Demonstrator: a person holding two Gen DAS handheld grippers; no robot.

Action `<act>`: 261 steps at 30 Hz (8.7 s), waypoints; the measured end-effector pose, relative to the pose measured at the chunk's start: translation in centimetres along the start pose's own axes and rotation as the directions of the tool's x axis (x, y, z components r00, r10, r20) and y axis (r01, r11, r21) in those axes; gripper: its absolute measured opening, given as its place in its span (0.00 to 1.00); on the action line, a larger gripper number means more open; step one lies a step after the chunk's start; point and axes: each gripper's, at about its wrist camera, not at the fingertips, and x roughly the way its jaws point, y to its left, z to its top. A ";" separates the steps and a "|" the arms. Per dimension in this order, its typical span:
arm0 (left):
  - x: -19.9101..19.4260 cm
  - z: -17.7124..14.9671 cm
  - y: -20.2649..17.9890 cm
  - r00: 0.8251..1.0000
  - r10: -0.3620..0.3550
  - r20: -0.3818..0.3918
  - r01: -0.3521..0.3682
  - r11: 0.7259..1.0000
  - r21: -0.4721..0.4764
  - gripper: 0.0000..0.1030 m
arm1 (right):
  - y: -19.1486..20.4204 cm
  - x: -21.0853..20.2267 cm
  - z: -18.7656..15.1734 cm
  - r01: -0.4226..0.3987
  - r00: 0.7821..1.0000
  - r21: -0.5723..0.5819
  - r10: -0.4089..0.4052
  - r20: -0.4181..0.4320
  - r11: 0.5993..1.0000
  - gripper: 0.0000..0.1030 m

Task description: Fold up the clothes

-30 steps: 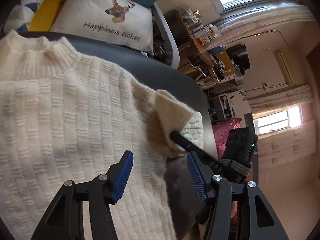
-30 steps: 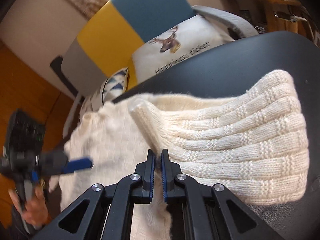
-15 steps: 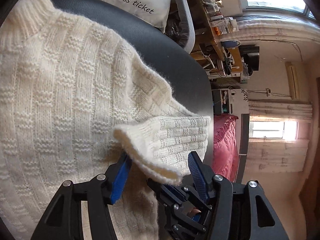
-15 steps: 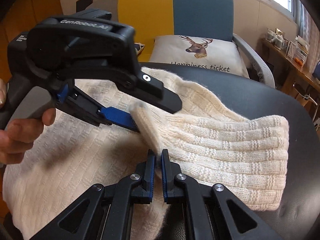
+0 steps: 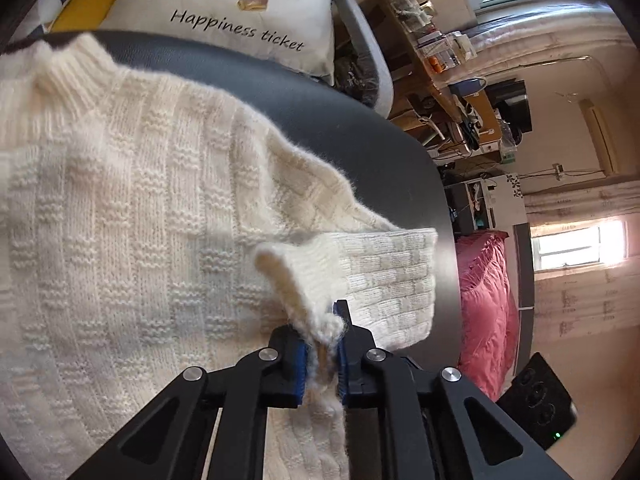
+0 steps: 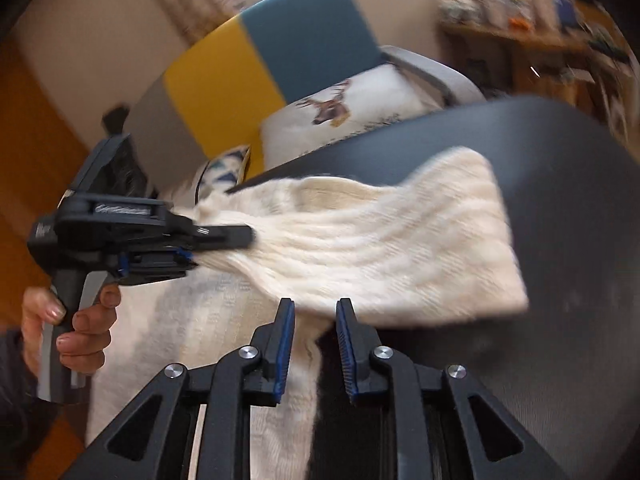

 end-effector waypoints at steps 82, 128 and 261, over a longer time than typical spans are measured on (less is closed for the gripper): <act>-20.5 -6.0 23.1 0.929 0.251 0.272 -0.196 0.957 -0.215 0.12 | 3.8 8.7 -1.7 -0.131 0.988 0.428 0.154 -0.019 0.894 0.19; -24.1 -5.7 17.6 0.848 0.432 0.306 -0.367 0.897 -0.247 0.22 | -2.4 1.5 -3.6 -0.414 0.900 0.575 0.411 0.145 0.706 0.37; -48.9 -28.7 53.2 0.620 0.465 0.632 0.374 0.533 -0.759 0.45 | 24.6 7.8 -13.6 -0.044 0.945 -0.250 -0.041 -0.326 0.967 0.28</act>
